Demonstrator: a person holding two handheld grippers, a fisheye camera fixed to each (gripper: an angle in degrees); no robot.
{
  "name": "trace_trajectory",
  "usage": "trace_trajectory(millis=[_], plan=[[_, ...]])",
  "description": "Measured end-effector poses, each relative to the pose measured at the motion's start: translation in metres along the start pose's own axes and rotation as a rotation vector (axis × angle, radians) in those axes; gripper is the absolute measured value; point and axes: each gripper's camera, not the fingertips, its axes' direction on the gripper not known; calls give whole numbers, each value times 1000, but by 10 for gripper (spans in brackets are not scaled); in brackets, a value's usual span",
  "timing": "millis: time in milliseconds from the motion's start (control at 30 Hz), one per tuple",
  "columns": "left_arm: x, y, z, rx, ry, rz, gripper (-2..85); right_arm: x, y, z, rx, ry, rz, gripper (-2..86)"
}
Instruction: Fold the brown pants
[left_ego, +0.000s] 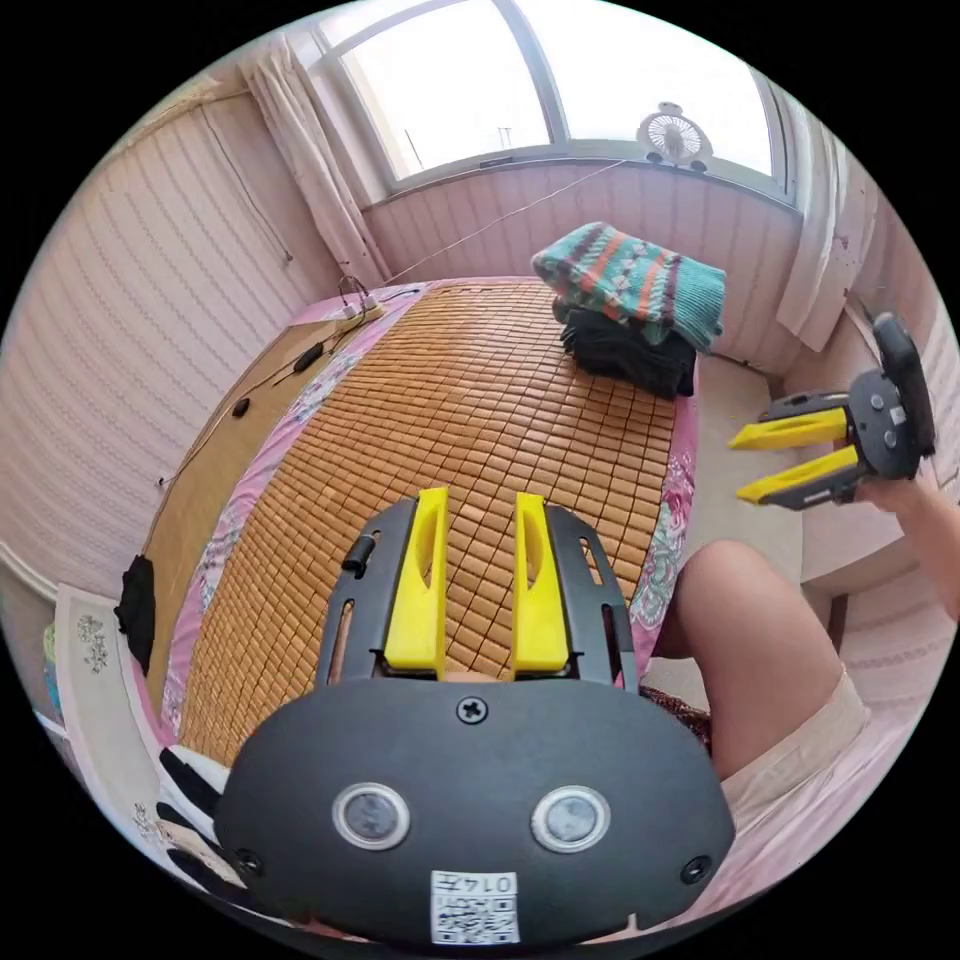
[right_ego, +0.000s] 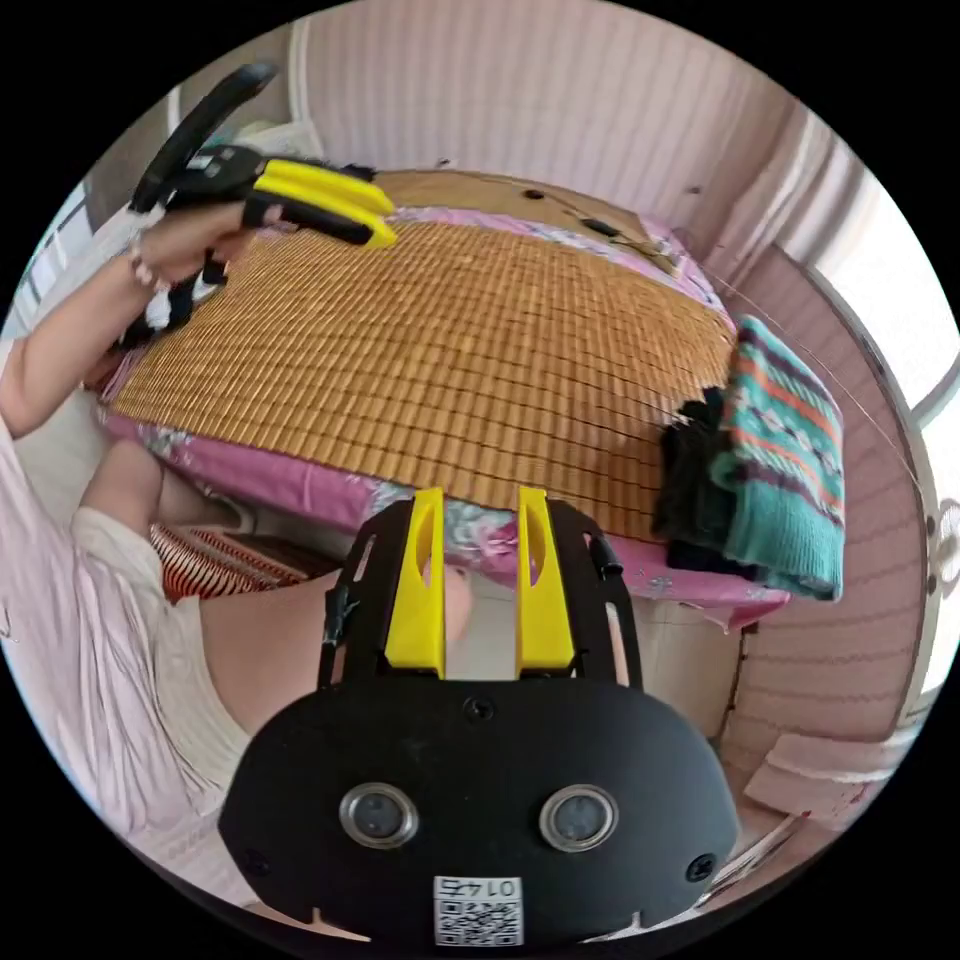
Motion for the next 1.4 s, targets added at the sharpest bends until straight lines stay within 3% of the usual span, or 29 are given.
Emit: trace_trajectory(millis=[133,400,600,767,1000,1267,1400], plan=[[-8,68,-54,3,-87,-55,104,-85,-14,23,-41,57,-147,119],[-54,214,-149,113,-55,-277,122,-259,-77,68,99,-7,-458,121],[-111,403,-212,82,-142,-625,121,-405,-136,113,199,-116,-757,129],[-135,603,-267,-10,-304,-1034,118,-526,-171,156,257,-268,-980,127],[-152,777,-313,-69,-482,-1394,112,-721,-186,241,321,-397,-1297,123],[-222,892,-330,-9,-505,-1620,117,-870,-181,361,321,-317,-1391,120],[-248,913,-317,2,-427,-1662,127,-896,-187,422,402,-256,-1260,144]])
